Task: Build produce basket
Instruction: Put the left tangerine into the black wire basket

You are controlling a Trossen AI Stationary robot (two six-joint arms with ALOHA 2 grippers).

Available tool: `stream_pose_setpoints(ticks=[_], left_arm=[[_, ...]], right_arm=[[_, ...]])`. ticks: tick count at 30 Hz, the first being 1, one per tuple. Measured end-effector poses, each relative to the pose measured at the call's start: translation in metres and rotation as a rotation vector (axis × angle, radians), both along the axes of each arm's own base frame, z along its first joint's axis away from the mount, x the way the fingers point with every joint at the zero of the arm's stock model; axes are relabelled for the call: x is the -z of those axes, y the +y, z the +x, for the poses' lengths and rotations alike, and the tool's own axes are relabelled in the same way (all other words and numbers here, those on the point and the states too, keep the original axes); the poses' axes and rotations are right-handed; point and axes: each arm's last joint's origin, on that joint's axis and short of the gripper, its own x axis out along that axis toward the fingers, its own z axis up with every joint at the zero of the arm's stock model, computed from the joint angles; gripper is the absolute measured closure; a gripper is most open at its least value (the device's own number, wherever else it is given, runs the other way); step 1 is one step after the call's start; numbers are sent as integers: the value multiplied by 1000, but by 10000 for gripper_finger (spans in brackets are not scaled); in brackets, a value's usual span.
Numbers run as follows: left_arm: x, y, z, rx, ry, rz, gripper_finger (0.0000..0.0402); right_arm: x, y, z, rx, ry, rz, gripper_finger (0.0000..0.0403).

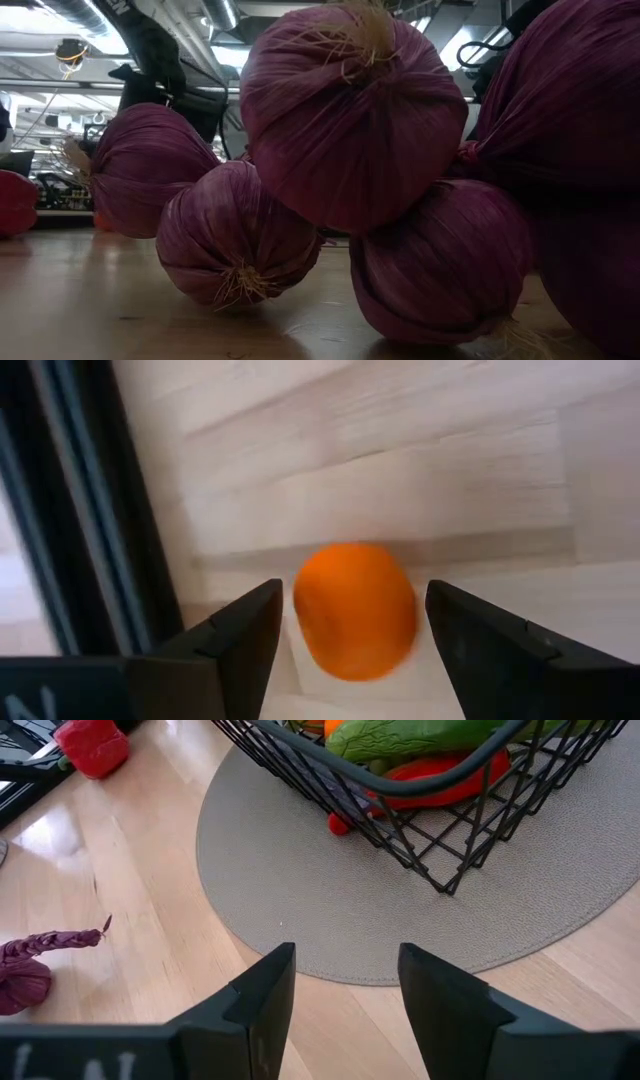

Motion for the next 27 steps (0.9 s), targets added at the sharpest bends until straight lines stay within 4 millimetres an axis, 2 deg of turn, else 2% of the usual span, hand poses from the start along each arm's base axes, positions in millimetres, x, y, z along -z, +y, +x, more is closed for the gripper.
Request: stream_pose_setpoints(ticks=[6,12,21,27], left_arm=[[10,0,-3,10,-54,-2,158],[12,-3,-1,32,-57,8,163],[13,-5,1,35,-65,-2,229],[9,-10,7,77,-57,47,245]], right_arm=[[0,0,0,0,0,0,221],[0,0,0,-1,0,-1,221],[0,0,0,-2,1,-3,221],[0,0,0,-4,2,-6,221]])
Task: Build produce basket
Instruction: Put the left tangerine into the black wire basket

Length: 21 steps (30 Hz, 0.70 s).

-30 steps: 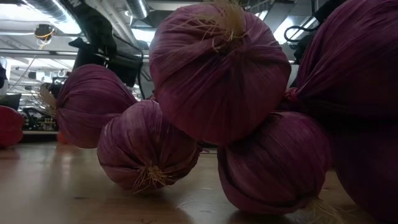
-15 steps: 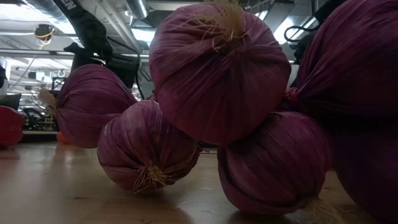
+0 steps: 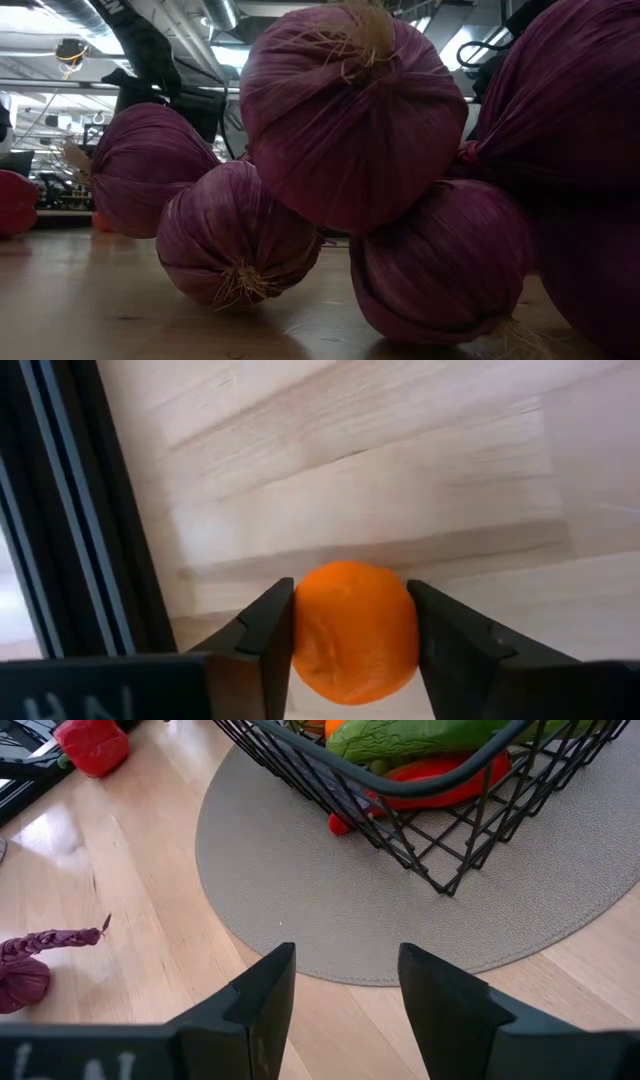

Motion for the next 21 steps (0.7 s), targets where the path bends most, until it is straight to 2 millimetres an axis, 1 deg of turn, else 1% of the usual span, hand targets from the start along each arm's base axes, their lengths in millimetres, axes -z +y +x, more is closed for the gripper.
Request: stream_pose_setpoints(ticks=[2,5,10,12,18,21], left_arm=[[-9,-3,7,27,-23,32,246],[-28,-7,20,73,-75,118,247],[-69,-16,33,135,-106,295,247],[-88,-20,38,151,-140,396,247],[-137,-40,53,196,-250,705,248],[-153,-52,65,277,-299,766,248]], right_arm=[[0,0,0,0,0,0,221],[0,0,0,0,0,0,221],[0,0,0,2,0,2,221],[0,0,0,2,0,2,221],[0,0,0,1,0,2,221],[0,0,0,1,0,1,221]])
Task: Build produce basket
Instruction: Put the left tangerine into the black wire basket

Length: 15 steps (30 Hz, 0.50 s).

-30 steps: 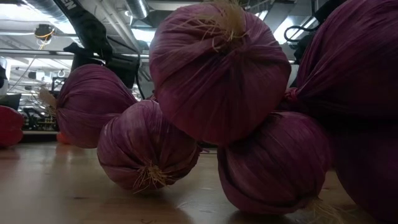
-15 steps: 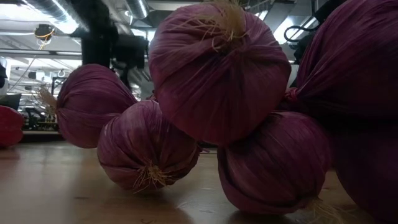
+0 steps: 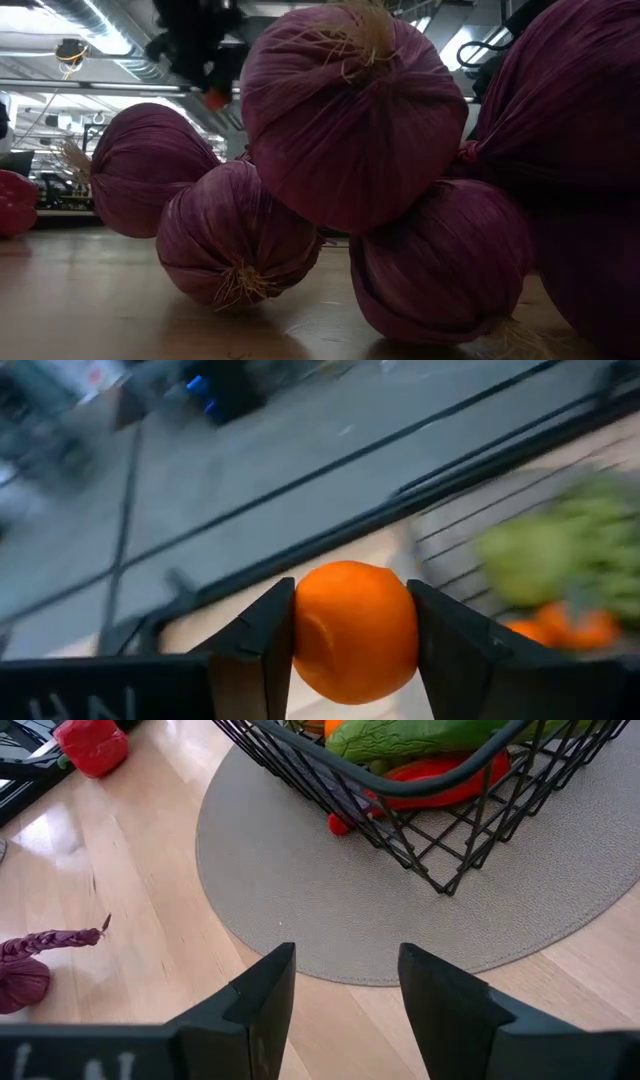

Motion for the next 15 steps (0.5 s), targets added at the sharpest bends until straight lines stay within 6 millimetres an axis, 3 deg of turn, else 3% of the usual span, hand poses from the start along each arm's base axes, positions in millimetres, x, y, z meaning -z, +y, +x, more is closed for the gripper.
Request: stream_pose_setpoints(ticks=[4,10,15], left_arm=[[-16,-2,19,170,-20,28,248],[-35,22,38,464,-135,20,248],[-39,41,39,494,-176,25,244]], right_arm=[[0,0,0,10,0,-10,221],[0,-1,0,19,-1,-17,221],[0,-1,0,19,-1,-17,221]])
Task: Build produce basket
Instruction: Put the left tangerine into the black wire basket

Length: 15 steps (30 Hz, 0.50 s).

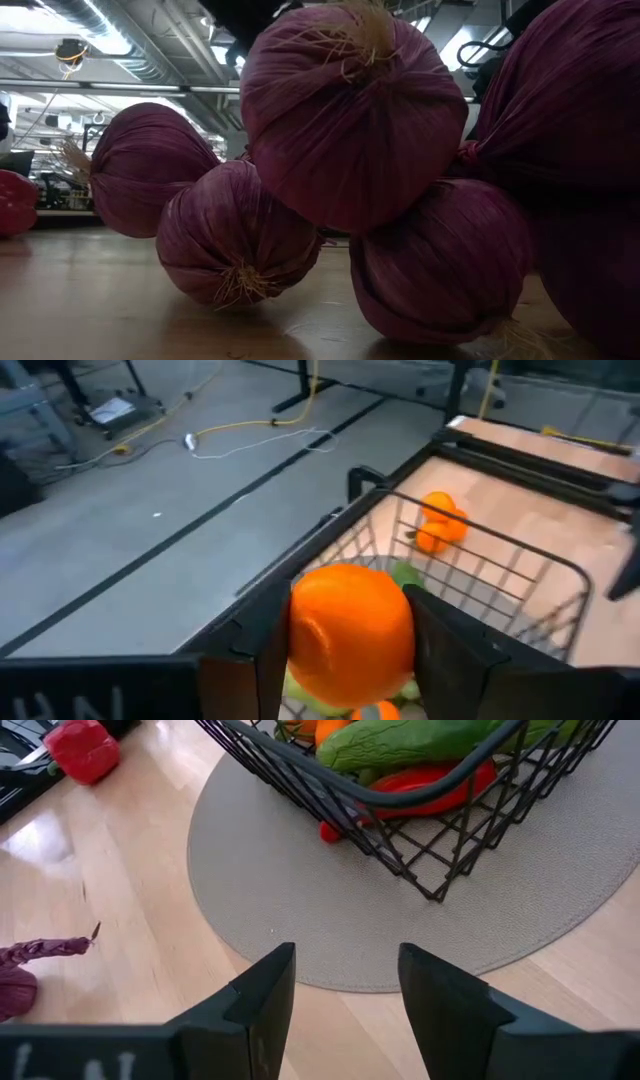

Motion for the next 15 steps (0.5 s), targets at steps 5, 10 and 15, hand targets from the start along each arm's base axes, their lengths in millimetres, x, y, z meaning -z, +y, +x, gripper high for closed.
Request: stream_pose_setpoints(ticks=[5,10,15], left_arm=[[0,11,-3,-40,-1,0,238],[2,22,-3,26,-20,-53,236],[7,33,-1,61,-63,-142,219]], right_arm=[[0,0,0,1,0,1,221],[0,0,0,2,-1,2,221],[0,0,0,2,-1,2,221]])
